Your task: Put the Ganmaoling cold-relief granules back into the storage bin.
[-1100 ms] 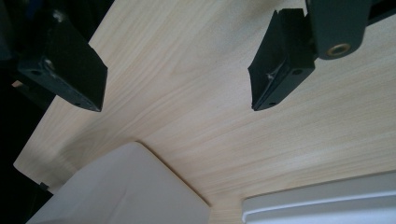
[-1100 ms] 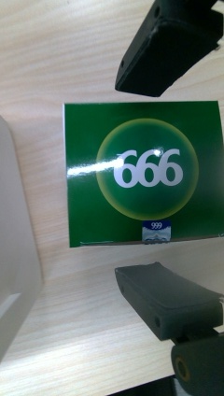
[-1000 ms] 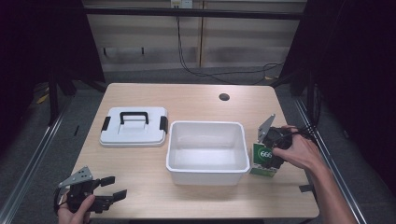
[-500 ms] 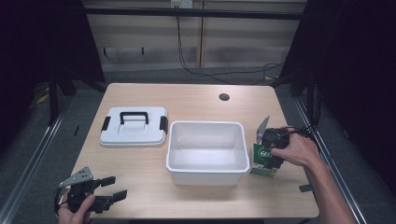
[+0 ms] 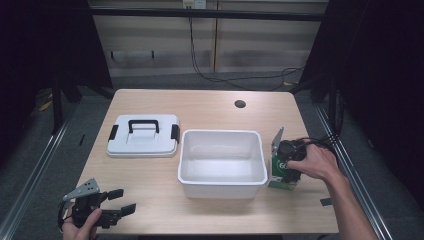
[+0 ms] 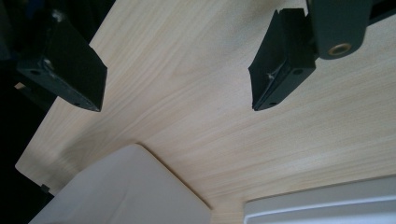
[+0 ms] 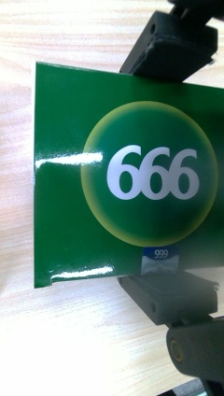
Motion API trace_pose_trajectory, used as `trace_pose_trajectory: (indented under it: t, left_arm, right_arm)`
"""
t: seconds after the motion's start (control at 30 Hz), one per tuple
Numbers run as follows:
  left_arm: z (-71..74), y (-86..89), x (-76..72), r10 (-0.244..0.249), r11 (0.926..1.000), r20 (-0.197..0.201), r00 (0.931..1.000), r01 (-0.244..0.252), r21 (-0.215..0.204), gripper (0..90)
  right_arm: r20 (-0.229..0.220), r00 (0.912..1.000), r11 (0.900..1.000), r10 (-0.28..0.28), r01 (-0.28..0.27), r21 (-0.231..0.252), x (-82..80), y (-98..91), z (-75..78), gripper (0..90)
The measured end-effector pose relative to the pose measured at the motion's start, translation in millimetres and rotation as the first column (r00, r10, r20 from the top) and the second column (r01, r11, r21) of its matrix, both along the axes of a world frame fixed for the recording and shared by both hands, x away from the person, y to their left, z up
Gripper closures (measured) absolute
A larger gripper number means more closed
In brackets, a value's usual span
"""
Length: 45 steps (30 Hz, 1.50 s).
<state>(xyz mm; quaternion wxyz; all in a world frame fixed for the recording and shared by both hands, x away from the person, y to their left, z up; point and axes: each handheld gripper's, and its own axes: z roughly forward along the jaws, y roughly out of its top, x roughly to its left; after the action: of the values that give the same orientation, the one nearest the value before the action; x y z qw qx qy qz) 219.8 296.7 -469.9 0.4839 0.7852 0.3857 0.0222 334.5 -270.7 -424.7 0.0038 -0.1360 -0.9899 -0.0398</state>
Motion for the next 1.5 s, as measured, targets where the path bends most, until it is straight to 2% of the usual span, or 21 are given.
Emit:
trace_pose_trajectory:
  t: [0.13, 0.2, 0.4, 0.47, 0.7, 0.73, 0.9, 1.07, 1.1, 1.17, 1.2, 1.33, 1.43, 1.47, 1.5]
  left_arm:
    - [0.3, -0.1, -0.3, -0.001, 1.0000, 0.001, 1.0000, 0.001, -0.003, 18.9]
    - [0.4, -0.2, -0.3, -0.001, 1.0000, 0.001, 1.0000, 0.001, -0.004, 18.9]
    - [0.7, 0.2, -0.4, -0.001, 1.0000, 0.002, 1.0000, 0.001, -0.007, 18.9]
    - [0.8, 0.2, -0.6, -0.001, 1.0000, 0.003, 1.0000, 0.001, -0.007, 18.9]
    - [0.5, 0.0, -0.5, -0.001, 1.0000, 0.001, 1.0000, 0.001, -0.007, 18.9]
    - [0.5, -0.1, -0.5, 0.000, 1.0000, 0.002, 1.0000, 0.000, -0.005, 18.9]
    - [0.4, -0.2, -0.5, 0.002, 1.0000, 0.002, 1.0000, -0.002, -0.004, 18.9]
    - [0.4, -0.1, -0.5, 0.001, 1.0000, 0.002, 1.0000, -0.001, -0.004, 18.9]
    - [0.3, -0.2, -0.4, 0.000, 1.0000, 0.001, 1.0000, 0.000, -0.004, 18.9]
    - [0.4, -0.4, -0.7, -0.001, 1.0000, 0.002, 1.0000, 0.001, -0.005, 18.9]
    - [0.5, -0.3, -0.8, 0.000, 1.0000, 0.003, 1.0000, 0.000, -0.005, 18.9]
    - [0.2, -0.2, -0.3, 0.001, 1.0000, 0.001, 1.0000, -0.001, -0.004, 18.9]
    - [0.3, -0.4, -0.5, 0.002, 1.0000, 0.001, 1.0000, -0.002, -0.004, 18.7]
    - [0.2, 0.0, -0.6, 0.004, 1.0000, 0.000, 1.0000, -0.004, -0.004, 18.6]
    - [0.2, 0.0, -0.6, 0.005, 1.0000, -0.001, 1.0000, -0.005, -0.004, 18.6]
  right_arm:
    - [0.011, 0.9998, 0.9999, -0.016, 0.016, 0.001, -2.8, -0.6, 0.9, 15.7]
    - [0.003, 0.9997, 0.9997, -0.026, 0.026, -0.001, -2.8, -1.9, 2.1, 15.9]
    - [0.024, 0.9980, 0.9975, -0.059, 0.058, 0.041, -2.6, -4.9, 7.7, 16.0]
    - [0.017, 0.9972, 0.9967, -0.073, 0.072, 0.036, -5.1, -5.3, 8.8, 16.0]
    - [0.032, 0.9965, 0.9944, -0.078, 0.075, 0.075, -11.8, -12.7, 9.6, 16.0]
    - [0.037, 0.9947, 0.9912, -0.096, 0.092, 0.095, -15.3, -16.8, 11.8, 16.1]
    - [0.050, 0.9917, 0.9860, -0.118, 0.111, 0.124, -20.4, -23.3, 17.9, 16.1]
    - [0.058, 0.9872, 0.9714, -0.149, 0.135, 0.195, -26.6, -33.7, 27.8, 16.1]
    - [0.059, 0.9859, 0.9702, -0.157, 0.143, 0.196, -27.5, -34.1, 28.7, 16.1]
    - [0.066, 0.9861, 0.9689, -0.152, 0.136, 0.207, -29.2, -36.8, 29.0, 16.1]
    - [0.073, 0.9836, 0.9647, -0.165, 0.146, 0.219, -30.8, -37.7, 29.0, 16.1]
    - [0.068, 0.9832, 0.9543, -0.169, 0.146, 0.260, -35.6, -41.9, 27.4, 16.1]
    - [0.067, 0.9824, 0.9539, -0.174, 0.151, 0.259, -37.5, -42.5, 27.7, 16.1]
    - [0.079, 0.9825, 0.9508, -0.169, 0.141, 0.276, -38.5, -43.6, 28.7, 16.1]
    - [0.071, 0.9819, 0.9492, -0.176, 0.150, 0.277, -39.7, -43.9, 29.9, 16.1]
